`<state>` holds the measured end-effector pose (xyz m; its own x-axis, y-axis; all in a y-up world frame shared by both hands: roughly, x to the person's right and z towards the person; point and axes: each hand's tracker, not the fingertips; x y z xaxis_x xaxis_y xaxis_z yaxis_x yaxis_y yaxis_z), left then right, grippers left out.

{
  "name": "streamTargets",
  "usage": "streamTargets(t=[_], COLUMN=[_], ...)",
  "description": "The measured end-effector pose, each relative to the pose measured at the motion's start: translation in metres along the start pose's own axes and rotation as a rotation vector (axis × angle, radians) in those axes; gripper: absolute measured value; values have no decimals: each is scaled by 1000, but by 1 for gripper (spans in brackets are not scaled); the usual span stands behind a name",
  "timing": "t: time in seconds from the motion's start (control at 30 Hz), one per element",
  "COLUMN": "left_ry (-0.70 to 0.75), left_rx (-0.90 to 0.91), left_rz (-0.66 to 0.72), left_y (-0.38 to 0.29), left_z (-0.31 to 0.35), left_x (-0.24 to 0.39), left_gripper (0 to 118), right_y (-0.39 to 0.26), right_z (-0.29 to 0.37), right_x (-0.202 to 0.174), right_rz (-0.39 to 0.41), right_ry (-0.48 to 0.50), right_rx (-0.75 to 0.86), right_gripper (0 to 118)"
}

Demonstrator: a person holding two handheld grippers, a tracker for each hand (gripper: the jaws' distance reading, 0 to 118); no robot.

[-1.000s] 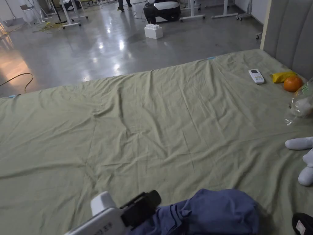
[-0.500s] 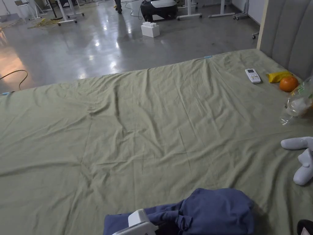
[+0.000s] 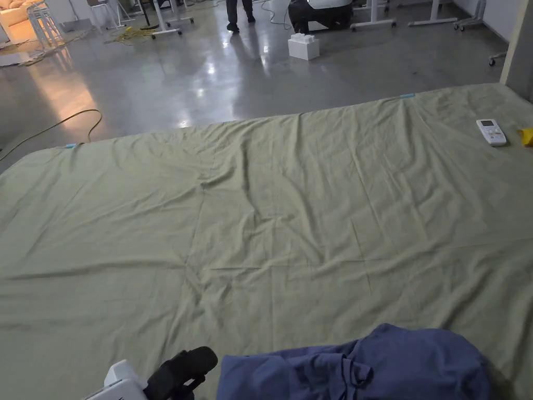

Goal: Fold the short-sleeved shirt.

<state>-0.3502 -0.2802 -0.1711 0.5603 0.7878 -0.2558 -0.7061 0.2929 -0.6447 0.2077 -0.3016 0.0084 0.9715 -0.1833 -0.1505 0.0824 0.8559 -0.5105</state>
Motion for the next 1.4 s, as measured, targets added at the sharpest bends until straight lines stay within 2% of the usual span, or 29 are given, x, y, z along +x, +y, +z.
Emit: streamTargets(t=[0.07,0.1,0.17,0.2,0.23,0.27,0.3,0.33,0.47,0.5,0.57,0.73,0.83,0.87,0.9,1.0,1.13,1.2,1.27,1.37,1.4], left_ry=[-41,-86,-185,-208,-189,-141,-69,-30,-91,-118,-197,6,28,17,-11,-113,-89,-49,-36,-60,-69], left_rx=[-64,-126,-236,-252,-235,-231,-238,-226,-171,-149,-119,-38,-21,-34,-30,-62,-98,-142,-201,-269,-271], left_rz=[65,104,142,132,106,75,56,55,24,41,104,-138,-226,-219,-242,-298,-474,-506,-492,-511,-529], left_y=[8,-3,-4,-11,-24,-32,-37,-41,-47,-32,-13,-10,-24,-29,-23,-62,-135,-167,-174,-191,-190], left_z=[-11,-14,-34,-41,-34,-41,-51,-53,-20,-22,5,51,58,55,49,30,-38,-81,-109,-118,-108], left_x=[-23,-8,-23,-23,7,19,31,37,60,28,16,78,112,123,95,128,166,187,187,202,206], left_gripper=[91,91,88,80,65,35,16,16,16,16,16,16,16,16,16,16,16,17,24,69,72], right_y=[-1,-2,-1,0,1,1,1,0,-1,-1,-2,-6,-8,-7,-6,-6,-10,-12,-13,-18,-19], right_z=[1,1,4,6,7,9,11,13,13,12,10,2,-1,0,2,11,20,26,31,34,34], right_x=[-4,-6,-9,-7,-6,-6,-5,-3,0,1,1,0,-1,-2,-3,-2,1,2,3,8,11], right_rz=[19,29,40,41,39,35,33,29,21,17,9,-13,-5,-2,1,-16,-41,-38,-34,-52,-61], right_ry=[12,13,8,6,1,-4,-8,-10,-21,-22,-13,34,46,49,51,49,40,30,16,6,5], right_rx=[-13,-15,-15,-15,-14,-11,-8,-6,-14,-17,-18,-14,-17,-17,-14,4,10,9,11,8,4], right_gripper=[0,0,0,0,0,0,0,0,0,0,0,0,0,0,0,0,0,0,0,0,0])
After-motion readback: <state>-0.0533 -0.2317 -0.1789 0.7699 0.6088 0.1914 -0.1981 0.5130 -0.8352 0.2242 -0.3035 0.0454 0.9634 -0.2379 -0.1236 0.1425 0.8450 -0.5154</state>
